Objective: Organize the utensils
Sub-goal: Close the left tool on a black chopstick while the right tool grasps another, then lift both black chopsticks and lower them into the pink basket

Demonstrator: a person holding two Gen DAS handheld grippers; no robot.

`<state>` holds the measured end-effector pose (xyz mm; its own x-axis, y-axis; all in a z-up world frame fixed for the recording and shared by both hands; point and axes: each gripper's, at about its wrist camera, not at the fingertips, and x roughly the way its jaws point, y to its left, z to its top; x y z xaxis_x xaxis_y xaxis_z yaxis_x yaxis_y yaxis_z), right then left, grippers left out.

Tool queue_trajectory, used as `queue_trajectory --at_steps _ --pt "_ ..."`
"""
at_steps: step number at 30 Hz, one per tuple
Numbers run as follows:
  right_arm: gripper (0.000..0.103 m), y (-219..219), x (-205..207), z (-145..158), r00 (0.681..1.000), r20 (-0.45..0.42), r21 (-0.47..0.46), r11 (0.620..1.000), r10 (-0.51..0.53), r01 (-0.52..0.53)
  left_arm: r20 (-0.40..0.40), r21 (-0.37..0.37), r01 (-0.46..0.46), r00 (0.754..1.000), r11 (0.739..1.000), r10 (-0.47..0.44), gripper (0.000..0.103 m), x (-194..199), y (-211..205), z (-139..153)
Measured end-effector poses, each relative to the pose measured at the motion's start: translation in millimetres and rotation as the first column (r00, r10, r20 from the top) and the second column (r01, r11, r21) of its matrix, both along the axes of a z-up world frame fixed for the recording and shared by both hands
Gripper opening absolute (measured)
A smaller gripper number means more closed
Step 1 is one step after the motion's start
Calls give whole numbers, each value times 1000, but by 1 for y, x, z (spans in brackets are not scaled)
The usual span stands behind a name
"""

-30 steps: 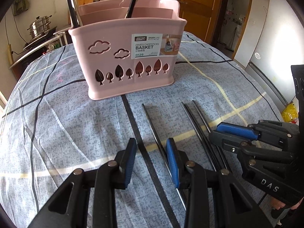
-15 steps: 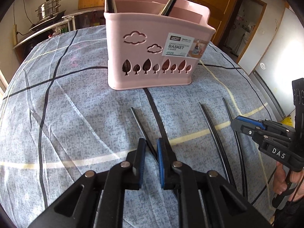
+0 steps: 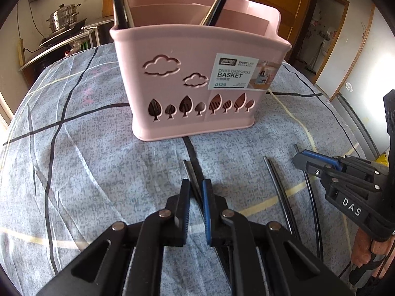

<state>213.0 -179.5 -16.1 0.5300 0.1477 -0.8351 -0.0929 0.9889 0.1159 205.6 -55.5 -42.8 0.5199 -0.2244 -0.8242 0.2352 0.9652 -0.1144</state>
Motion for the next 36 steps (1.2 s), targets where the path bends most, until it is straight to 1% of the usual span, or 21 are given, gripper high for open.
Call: queue_trajectory --at_steps 6,11,16,23,26,31,36 --pt "8 1 1 3 999 -3 22 999 37 -37 -24 -19 14 1000 1000 -14 7 9 -2 2" --pt "7 0 -5 15 998 30 43 998 52 -53 -5 -39 30 1000 999 -30 6 3 -1 15" --pt "6 -3 -12 39 995 86 63 996 57 -62 45 -64 44 998 997 -41 6 -5 7 43" --pt "5 -6 -25 84 979 193 82 993 64 -81 158 -97 62 986 993 -46 5 -20 19 96" --pt "4 -6 -33 105 967 246 76 993 72 -94 215 -102 73 975 992 -50 5 -28 24 120" --pt "4 -6 -44 140 939 334 70 992 80 -109 288 -110 92 956 990 -57 5 -42 28 149" --pt "4 -6 -57 169 911 404 54 992 86 -118 336 -106 103 940 989 -62 5 -51 31 166"
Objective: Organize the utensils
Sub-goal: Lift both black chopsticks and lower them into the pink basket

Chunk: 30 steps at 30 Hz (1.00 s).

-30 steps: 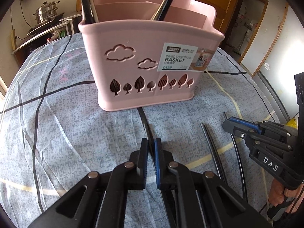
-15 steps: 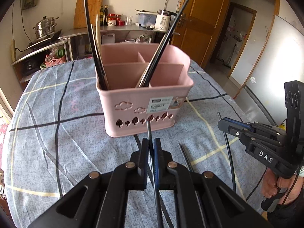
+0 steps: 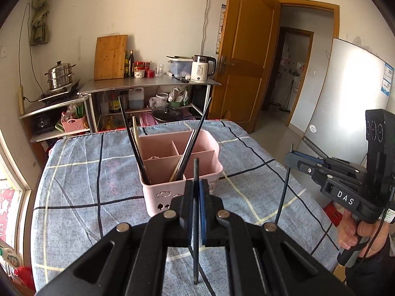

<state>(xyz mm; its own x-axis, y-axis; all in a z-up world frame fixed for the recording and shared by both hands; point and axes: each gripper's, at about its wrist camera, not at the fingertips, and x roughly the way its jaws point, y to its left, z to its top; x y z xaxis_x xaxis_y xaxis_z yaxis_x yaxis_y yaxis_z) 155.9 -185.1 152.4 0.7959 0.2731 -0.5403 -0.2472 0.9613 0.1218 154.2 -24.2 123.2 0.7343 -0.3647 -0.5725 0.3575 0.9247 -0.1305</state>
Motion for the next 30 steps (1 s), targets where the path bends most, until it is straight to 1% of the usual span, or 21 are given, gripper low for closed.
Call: queue_trajectory --at_steps 3,9,21,26,30 --pt "4 1 -5 9 1000 27 -4 1000 1 -1 12 -2 4 1000 1000 -4 5 -3 2 5" --pt "4 -1 -10 19 999 52 2 1000 1 -1 34 -10 12 999 1000 -12 5 -9 5 14" --pt "4 4 -11 36 996 87 10 999 34 -35 35 -11 20 999 1000 -20 5 -4 7 27" --pt "4 14 -5 47 992 109 14 998 61 -63 50 -6 24 998 1000 -24 5 1 10 44" --pt "4 27 4 59 988 132 14 996 84 -87 80 -2 6 997 1000 -6 5 6 16 64"
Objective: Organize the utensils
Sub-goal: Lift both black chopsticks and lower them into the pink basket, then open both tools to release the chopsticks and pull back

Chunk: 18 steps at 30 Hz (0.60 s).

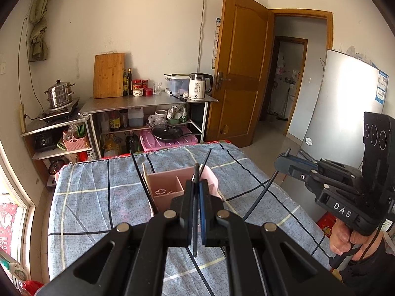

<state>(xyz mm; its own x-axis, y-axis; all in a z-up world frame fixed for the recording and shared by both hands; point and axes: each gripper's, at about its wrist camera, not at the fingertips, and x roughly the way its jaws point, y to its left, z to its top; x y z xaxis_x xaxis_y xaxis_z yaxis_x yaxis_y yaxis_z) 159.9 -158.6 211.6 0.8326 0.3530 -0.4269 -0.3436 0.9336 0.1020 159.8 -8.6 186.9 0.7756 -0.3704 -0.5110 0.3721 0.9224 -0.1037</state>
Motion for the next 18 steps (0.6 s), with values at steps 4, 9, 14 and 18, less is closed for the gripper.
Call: queue_trajectory --at_steps 4,9,14,18 --pt "4 12 10 15 999 30 9 1000 20 -21 31 -10 -18 999 1000 18 5 7 8 20" --pt "4 25 23 30 998 62 28 999 32 -34 50 -16 -43 998 999 44 5 21 16 35" --pt "4 36 37 38 996 79 48 998 34 -37 76 -19 -59 995 998 60 5 35 19 45" --pt "4 40 49 40 996 87 56 998 18 -23 76 -20 -73 994 997 74 5 45 22 46"
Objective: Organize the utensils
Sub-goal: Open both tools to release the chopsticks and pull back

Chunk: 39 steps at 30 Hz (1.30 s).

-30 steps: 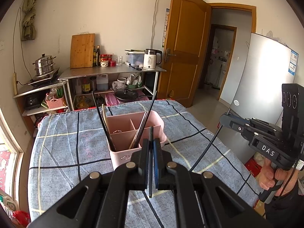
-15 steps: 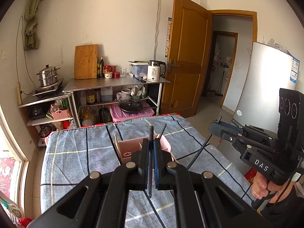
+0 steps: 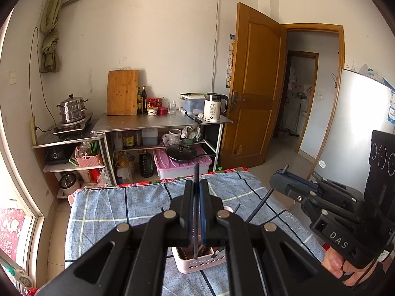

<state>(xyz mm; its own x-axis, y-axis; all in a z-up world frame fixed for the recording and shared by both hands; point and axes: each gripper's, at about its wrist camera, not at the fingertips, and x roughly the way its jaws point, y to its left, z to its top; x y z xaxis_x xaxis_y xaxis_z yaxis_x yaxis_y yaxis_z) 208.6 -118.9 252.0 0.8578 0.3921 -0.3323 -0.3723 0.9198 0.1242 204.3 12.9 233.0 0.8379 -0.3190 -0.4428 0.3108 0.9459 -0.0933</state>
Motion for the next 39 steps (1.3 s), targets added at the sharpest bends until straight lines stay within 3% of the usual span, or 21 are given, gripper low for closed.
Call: queue_trajectory --at_steps 12,23,31,32,35,39 --pt "4 6 28 -28 999 -41 11 1000 -13 13 -32 -20 5 999 1000 -6 5 25 5 -40" --pt "4 7 42 -80 987 -159 -17 1000 -14 12 -151 -46 -2 989 999 -5 5 42 12 -97" --pt "4 2 44 -91 977 -211 -11 1000 -15 13 -176 -75 -8 984 997 -6 6 40 19 -104" --pt "5 1 42 -89 978 -206 -14 1000 -15 13 -167 -75 -15 986 997 2 7 37 20 -101" --pt "17 -6 30 -77 986 -168 6 1000 -10 11 -129 -92 -28 992 995 16 28 25 26 -91" --pt "17 -20 7 -61 993 -117 22 999 -20 23 -67 -105 -40 997 994 33 32 4 35 -75"
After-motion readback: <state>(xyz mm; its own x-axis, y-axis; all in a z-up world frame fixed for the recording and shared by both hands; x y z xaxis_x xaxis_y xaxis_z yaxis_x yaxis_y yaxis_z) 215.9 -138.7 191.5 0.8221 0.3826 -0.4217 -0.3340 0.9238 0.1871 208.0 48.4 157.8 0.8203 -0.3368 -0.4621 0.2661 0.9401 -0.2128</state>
